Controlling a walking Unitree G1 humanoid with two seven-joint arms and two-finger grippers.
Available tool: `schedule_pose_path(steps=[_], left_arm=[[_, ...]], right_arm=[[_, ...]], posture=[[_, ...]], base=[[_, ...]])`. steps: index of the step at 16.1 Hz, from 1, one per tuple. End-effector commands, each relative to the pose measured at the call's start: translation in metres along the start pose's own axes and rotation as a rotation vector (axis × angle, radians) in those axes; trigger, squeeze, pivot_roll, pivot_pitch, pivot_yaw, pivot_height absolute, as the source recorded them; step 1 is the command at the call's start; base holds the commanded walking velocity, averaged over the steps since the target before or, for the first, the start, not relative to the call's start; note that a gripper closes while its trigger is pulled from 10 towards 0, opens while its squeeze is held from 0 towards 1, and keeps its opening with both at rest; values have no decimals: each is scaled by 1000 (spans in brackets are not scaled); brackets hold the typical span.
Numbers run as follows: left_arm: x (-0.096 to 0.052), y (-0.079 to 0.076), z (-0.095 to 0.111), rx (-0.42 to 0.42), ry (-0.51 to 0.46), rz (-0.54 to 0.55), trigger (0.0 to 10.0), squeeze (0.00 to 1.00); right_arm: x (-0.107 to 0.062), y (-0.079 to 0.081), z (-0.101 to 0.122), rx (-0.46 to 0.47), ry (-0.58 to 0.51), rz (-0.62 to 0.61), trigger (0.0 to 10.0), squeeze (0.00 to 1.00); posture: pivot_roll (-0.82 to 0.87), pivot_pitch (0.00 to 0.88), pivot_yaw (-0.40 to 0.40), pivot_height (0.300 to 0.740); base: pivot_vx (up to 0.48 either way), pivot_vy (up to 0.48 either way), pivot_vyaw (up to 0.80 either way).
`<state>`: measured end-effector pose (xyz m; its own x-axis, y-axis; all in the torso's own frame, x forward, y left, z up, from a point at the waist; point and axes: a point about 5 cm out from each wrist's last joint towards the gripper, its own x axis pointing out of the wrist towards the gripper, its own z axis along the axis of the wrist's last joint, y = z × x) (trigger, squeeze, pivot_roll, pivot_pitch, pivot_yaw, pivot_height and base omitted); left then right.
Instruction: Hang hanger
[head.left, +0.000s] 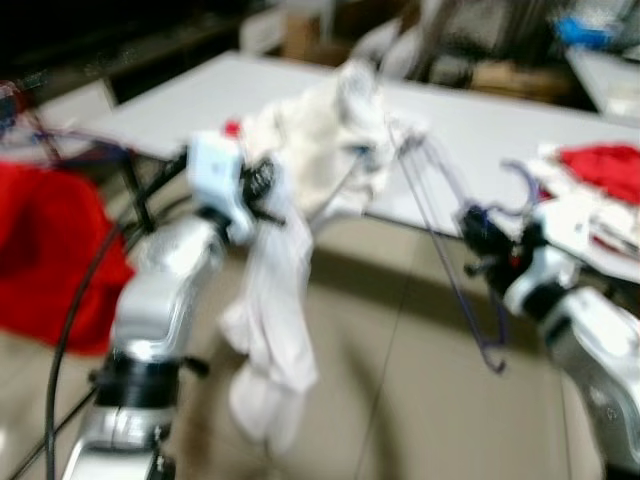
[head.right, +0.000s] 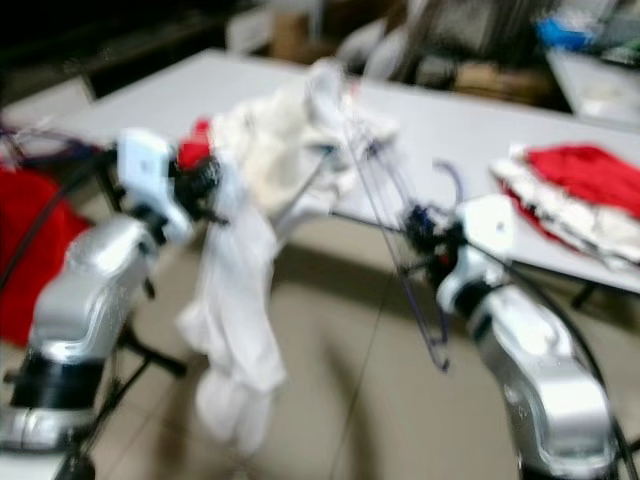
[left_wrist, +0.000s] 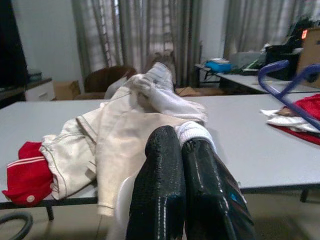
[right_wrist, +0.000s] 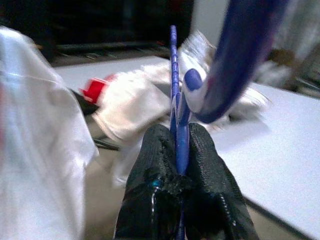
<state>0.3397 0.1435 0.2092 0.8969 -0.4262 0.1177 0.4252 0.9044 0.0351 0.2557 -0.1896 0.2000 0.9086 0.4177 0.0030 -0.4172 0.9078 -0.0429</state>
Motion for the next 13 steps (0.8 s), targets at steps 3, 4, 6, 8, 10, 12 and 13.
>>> schedule_pose_path(steps=[3, 4, 6, 8, 10, 12, 13], left_arm=[[24, -6, 37, -14, -121, -52, 10000, 0], [26, -7, 39, -16, -128, -63, 10000, 0], [37, -8, 48, -15, -151, -98, 10000, 0], [47, -9, 61, -5, -178, -128, 10000, 0], [56, -13, 84, -7, -234, -186, 10000, 0], [63, -19, 112, -10, -300, -254, 10000, 0], [65, -20, 122, -16, -324, -271, 10000, 0]], right_arm=[[-9, 9, 15, -40, -6, 229, 10000, 0], [-10, 12, 16, -42, -4, 261, 10000, 0], [-17, 19, 23, 12, -29, 396, 10000, 0], [-25, 27, 25, 33, -10, 537, 10000, 0], [-29, 37, 16, 7, 80, 640, 10000, 0], [-27, 48, 7, 4, 139, 698, 10000, 0], [-25, 52, 5, 6, 148, 714, 10000, 0]], posture=[[58, 0, 22, 740], [61, 0, 19, 740], [64, 0, 11, 740], [64, 0, 14, 740], [65, 0, 19, 740], [69, 0, 21, 740], [69, 0, 21, 740]], base=[[340, 0, 0], [349, 0, 0], [347, 0, 0], [351, 0, 0], [352, 0, 0], [356, 0, 0], [352, 0, 0]])
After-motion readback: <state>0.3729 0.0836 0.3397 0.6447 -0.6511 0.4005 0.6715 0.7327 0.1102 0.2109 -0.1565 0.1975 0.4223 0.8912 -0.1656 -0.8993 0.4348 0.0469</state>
